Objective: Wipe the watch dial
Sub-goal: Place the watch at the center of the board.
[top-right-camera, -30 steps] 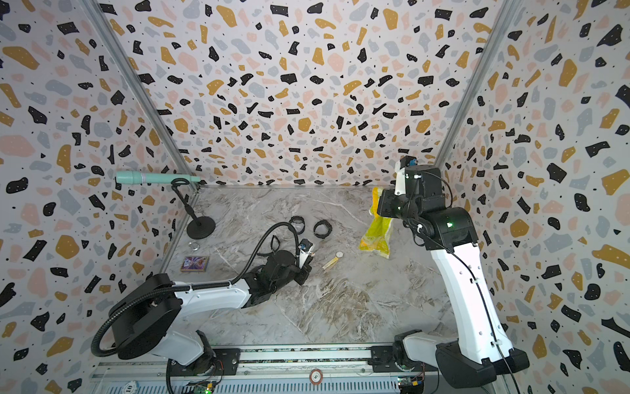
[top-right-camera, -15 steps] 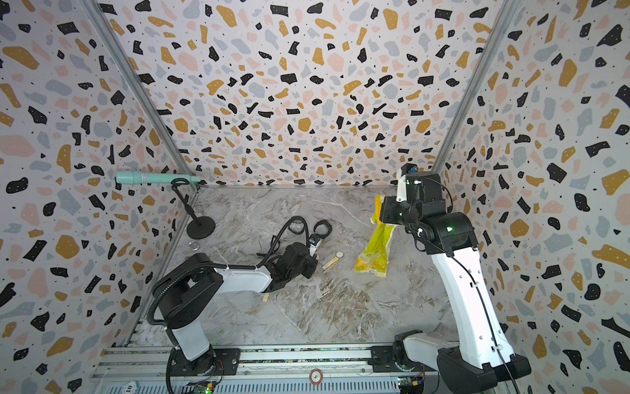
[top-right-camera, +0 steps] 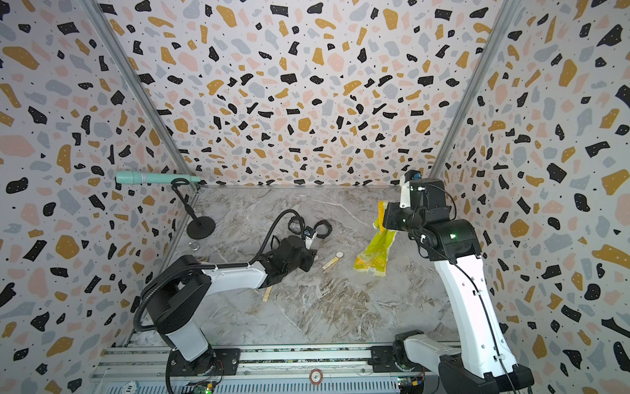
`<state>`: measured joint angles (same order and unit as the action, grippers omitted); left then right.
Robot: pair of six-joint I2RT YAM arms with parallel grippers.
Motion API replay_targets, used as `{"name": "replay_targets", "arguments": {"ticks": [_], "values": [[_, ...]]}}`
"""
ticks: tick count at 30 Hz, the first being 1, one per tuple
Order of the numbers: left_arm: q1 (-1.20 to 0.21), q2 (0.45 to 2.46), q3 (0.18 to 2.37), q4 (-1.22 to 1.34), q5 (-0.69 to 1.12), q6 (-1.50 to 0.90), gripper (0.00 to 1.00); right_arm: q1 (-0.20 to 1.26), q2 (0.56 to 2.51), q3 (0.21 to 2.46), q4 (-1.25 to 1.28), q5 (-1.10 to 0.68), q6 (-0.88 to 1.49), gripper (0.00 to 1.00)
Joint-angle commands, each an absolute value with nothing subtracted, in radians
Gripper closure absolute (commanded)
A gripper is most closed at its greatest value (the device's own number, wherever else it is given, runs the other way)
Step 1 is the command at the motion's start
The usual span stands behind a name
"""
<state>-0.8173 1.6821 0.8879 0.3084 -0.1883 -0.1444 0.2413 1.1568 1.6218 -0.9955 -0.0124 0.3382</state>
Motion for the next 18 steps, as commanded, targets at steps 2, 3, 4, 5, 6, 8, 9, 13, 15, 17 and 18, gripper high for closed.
{"name": "replay_targets", "arguments": {"ticks": [2, 3, 4, 5, 6, 8, 9, 13, 15, 17, 18], "values": [[-0.815, 1.553, 0.852, 0.258, -0.260, -0.160, 0.64, 0.237, 1.149, 1.605, -0.973, -0.061, 0.333, 1.00], [-0.814, 1.515, 0.830, 0.224, -0.277, -0.168, 0.63, 0.237, 1.153, 1.601, -0.967, -0.075, 0.334, 1.00], [-0.814, 1.474, 0.807, 0.204, -0.297, -0.179, 0.63, 0.237, 1.156, 1.597, -0.960, -0.091, 0.334, 1.00], [-0.814, 1.441, 0.788, 0.184, -0.316, -0.191, 0.63, 0.238, 1.161, 1.594, -0.955, -0.102, 0.335, 1.00], [-0.814, 1.401, 0.764, 0.156, -0.333, -0.205, 0.63, 0.238, 1.164, 1.591, -0.949, -0.115, 0.336, 1.00], [-0.814, 1.324, 0.716, 0.103, -0.361, -0.239, 0.62, 0.238, 1.173, 1.585, -0.938, -0.137, 0.336, 1.00], [-0.814, 1.283, 0.690, 0.077, -0.373, -0.264, 0.62, 0.238, 1.178, 1.580, -0.931, -0.153, 0.336, 1.00], [-0.814, 1.126, 0.577, 0.001, -0.393, -0.383, 0.61, 0.249, 1.196, 1.569, -0.915, -0.206, 0.334, 1.00], [-0.815, 1.051, 0.511, -0.005, -0.400, -0.441, 0.59, 0.277, 1.204, 1.571, -0.911, -0.205, 0.336, 1.00], [-0.814, 0.997, 0.452, -0.003, -0.410, -0.493, 0.58, 0.309, 1.211, 1.574, -0.911, -0.189, 0.339, 1.00], [-0.813, 0.976, 0.426, -0.002, -0.415, -0.520, 0.57, 0.322, 1.218, 1.575, -0.915, -0.184, 0.339, 1.00]]}}
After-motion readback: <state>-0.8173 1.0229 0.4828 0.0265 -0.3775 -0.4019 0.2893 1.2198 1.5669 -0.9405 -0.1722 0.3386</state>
